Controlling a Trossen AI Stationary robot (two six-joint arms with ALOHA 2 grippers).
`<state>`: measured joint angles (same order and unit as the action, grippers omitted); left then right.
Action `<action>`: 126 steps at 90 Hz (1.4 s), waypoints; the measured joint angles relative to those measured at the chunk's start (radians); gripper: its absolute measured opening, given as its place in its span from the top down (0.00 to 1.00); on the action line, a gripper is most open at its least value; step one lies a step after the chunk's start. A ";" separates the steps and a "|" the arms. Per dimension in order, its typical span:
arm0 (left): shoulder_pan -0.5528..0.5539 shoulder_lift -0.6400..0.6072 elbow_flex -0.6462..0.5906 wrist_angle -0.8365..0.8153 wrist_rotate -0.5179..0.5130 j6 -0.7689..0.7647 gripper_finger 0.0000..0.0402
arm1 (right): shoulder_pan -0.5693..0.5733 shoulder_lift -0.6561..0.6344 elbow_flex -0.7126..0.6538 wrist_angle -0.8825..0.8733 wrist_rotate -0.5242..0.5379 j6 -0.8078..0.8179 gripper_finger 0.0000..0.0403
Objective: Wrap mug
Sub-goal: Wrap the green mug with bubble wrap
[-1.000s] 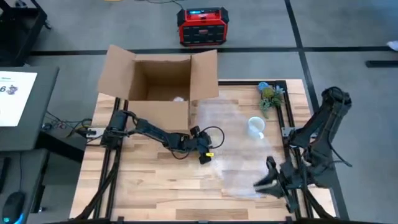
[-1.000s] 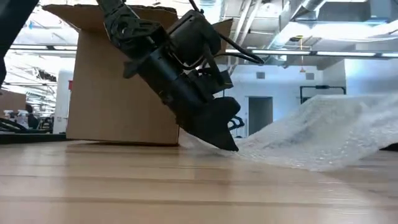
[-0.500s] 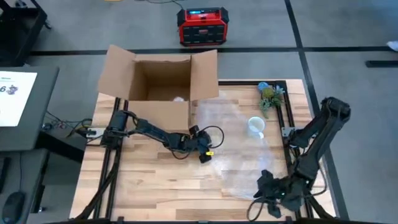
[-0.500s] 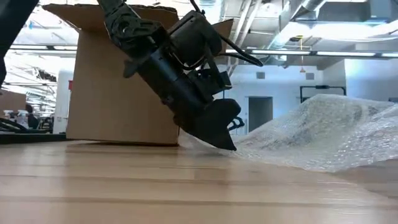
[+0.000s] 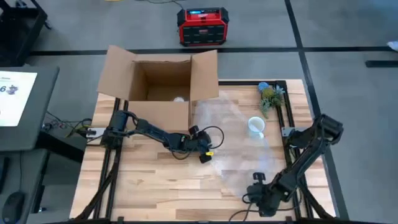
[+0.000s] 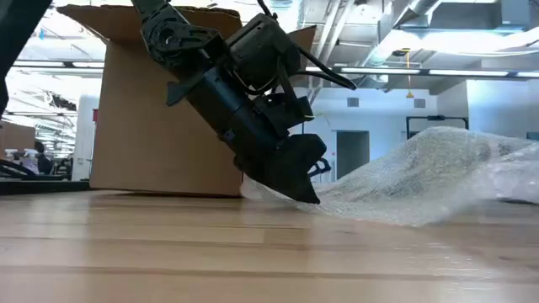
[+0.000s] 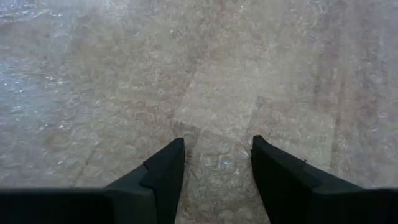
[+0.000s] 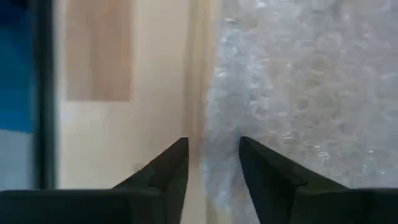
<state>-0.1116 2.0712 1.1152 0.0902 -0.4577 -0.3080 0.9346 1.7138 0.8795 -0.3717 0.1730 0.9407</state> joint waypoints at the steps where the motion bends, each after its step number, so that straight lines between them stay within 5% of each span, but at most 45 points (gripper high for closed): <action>1: 0.000 0.000 0.000 0.000 0.000 0.000 0.60 | -0.002 0.002 0.000 0.005 -0.003 0.000 0.64; 33: -0.023 0.001 0.000 0.034 -0.003 0.005 0.60 | -0.059 -0.090 0.000 0.346 -0.114 -0.117 0.71; 58: -0.024 0.001 0.000 0.033 0.004 0.008 0.60 | -0.058 -0.224 0.000 0.154 -0.028 -0.054 0.73; 79: -0.024 0.000 0.000 0.030 0.007 0.008 0.60 | -0.002 -0.117 -0.001 0.088 -0.056 -0.178 0.71; 109: -0.024 0.000 0.000 0.030 0.007 0.008 0.60 | 0.002 0.106 0.031 0.218 0.004 -0.342 0.53; 126: -0.025 0.000 0.000 0.031 0.008 0.005 0.60 | -0.007 0.135 0.116 0.047 0.113 -0.302 0.65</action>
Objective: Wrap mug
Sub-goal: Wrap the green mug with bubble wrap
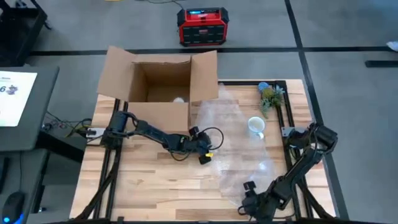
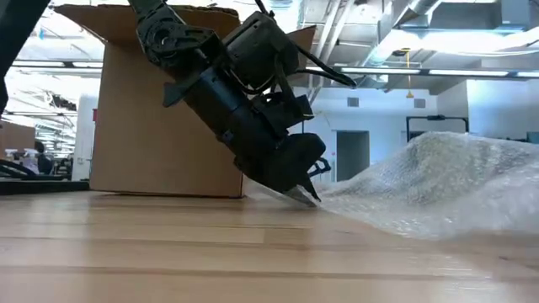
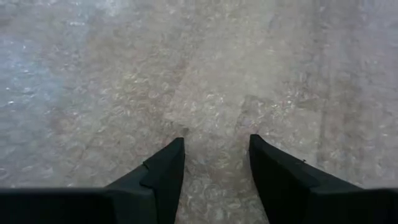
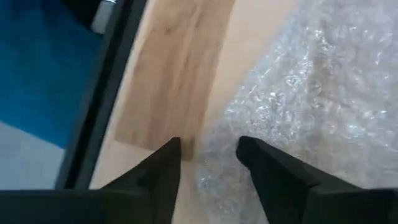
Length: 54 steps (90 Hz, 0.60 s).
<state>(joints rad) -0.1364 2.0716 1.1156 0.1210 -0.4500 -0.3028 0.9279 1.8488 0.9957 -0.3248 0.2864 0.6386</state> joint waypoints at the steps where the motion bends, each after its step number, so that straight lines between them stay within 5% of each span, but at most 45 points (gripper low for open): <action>1: 0.000 0.000 0.000 0.001 0.000 -0.001 0.60 | -0.001 0.000 0.006 -0.011 0.009 0.000 0.67; 17: -0.011 -0.007 0.000 -0.003 0.001 -0.001 0.60 | -0.021 0.007 0.100 -0.243 0.122 0.039 0.96; 54: -0.032 -0.107 -0.004 -0.040 -0.027 0.052 0.60 | -0.023 -0.190 0.192 -0.251 -0.086 0.018 0.99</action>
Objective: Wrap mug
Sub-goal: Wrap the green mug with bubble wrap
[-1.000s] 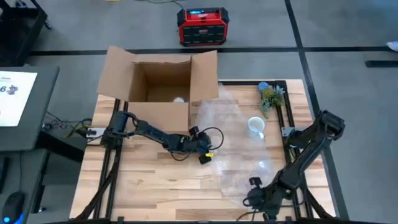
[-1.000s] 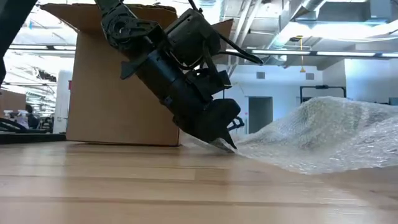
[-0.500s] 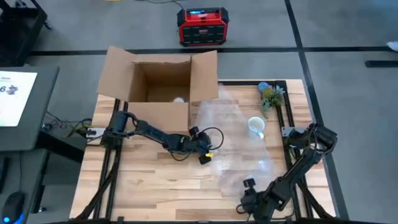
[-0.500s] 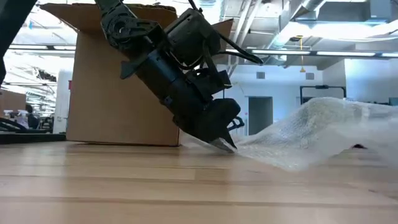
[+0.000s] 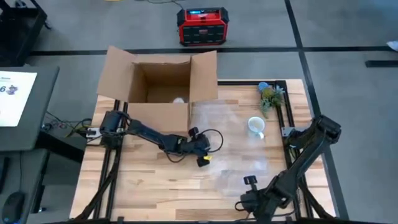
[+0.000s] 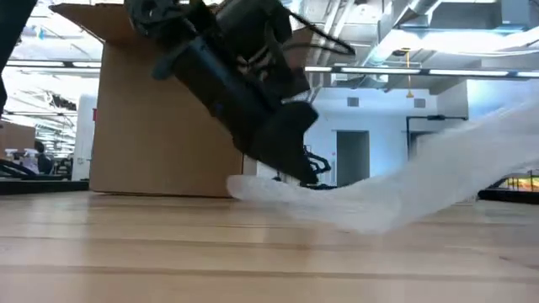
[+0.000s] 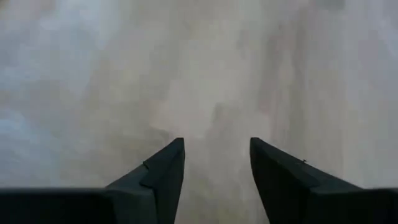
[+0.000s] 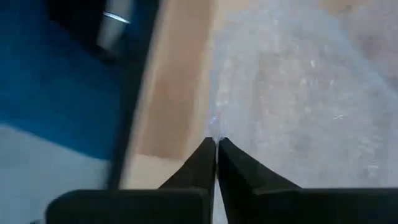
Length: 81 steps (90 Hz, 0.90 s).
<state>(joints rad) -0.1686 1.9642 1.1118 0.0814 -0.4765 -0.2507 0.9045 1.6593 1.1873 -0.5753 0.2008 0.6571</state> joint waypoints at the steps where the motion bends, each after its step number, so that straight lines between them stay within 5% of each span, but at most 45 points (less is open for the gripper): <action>1: 0.000 0.000 0.000 -0.001 -0.001 0.000 0.60 | 0.002 -0.009 0.000 0.002 -0.001 0.000 0.99; 26: 0.004 0.001 0.000 -0.015 -0.015 0.004 0.60 | 0.003 -0.194 0.001 -0.033 0.136 0.075 0.96; 64: -0.034 -0.049 0.003 -0.082 0.025 0.012 0.60 | -0.095 -0.396 0.001 -0.292 0.119 0.113 0.65; 81: -0.040 -0.077 0.003 -0.194 0.034 -0.057 0.60 | -0.220 -0.401 0.001 -0.494 0.142 0.202 0.58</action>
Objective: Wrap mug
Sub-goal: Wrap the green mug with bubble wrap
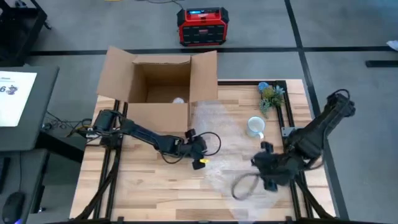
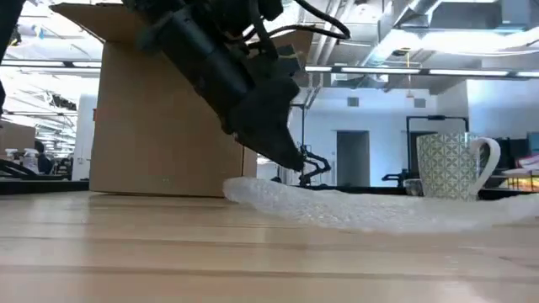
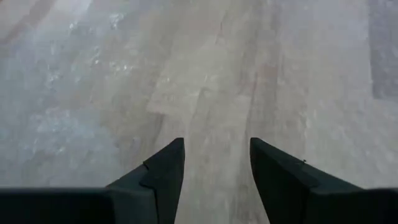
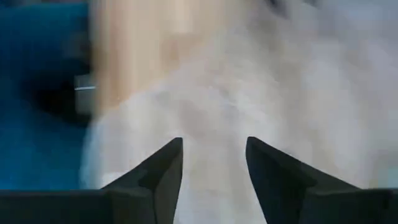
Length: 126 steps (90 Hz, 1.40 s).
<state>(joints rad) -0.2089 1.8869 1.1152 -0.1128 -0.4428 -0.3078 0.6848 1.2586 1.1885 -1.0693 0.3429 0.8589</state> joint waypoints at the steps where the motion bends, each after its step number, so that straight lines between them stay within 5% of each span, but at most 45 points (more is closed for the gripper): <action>1: 0.000 0.000 0.000 -0.004 0.003 -0.003 0.60 | -0.011 0.002 0.000 -0.020 0.001 0.010 0.58; 17: 0.001 0.007 0.000 0.000 0.065 -0.013 0.60 | -0.195 0.030 -0.008 -0.269 0.005 0.048 0.58; 64: 0.005 0.012 0.000 0.010 0.128 -0.057 0.60 | -0.723 0.023 -0.224 -0.081 -0.179 -0.465 0.62; 96: 0.009 0.012 0.000 0.030 0.131 -0.064 0.60 | -0.761 0.022 -0.349 0.059 -0.269 -0.547 0.83; 110: 0.006 0.012 0.000 0.068 0.268 -0.109 0.60 | -0.741 0.022 -0.375 0.086 -0.289 -0.560 0.97; 126: -0.004 0.013 0.000 0.059 0.311 -0.120 0.60 | -0.683 0.023 -0.318 0.069 -0.295 -0.518 0.97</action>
<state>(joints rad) -0.2132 1.8996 1.1152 -0.0538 -0.1320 -0.4277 0.0016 1.2817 0.8706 -1.0006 0.0475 0.3408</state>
